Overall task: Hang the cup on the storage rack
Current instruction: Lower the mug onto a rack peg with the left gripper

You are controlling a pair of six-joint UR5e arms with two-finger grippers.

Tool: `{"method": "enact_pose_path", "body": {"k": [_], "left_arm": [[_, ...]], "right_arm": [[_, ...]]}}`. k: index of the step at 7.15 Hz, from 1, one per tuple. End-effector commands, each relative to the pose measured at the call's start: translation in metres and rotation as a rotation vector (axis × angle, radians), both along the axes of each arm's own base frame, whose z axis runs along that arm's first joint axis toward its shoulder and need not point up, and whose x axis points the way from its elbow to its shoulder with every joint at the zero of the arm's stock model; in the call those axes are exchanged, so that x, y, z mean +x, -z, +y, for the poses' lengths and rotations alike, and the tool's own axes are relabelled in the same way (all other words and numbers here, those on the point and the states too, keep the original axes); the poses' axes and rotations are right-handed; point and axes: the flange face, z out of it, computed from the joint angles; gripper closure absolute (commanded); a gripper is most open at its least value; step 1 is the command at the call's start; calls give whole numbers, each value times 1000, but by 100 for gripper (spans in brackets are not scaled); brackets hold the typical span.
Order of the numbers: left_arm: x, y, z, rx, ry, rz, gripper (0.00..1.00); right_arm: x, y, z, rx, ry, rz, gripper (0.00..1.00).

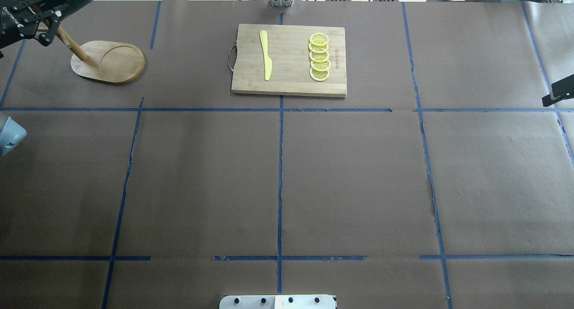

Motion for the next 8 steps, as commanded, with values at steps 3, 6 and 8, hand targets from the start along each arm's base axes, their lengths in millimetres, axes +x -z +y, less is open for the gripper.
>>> {"method": "enact_pose_path", "body": {"k": [3, 6, 8], "left_arm": [[-1, -11, 4, -12, -13, -8, 89], [-1, -12, 5, -11, -16, -10, 65], [0, -15, 8, -12, -40, -17, 0]], "right_arm": [[0, 1, 0, 1, 0, 0, 0], [0, 1, 0, 1, 0, 0, 0], [0, 1, 0, 1, 0, 0, 0]]}}
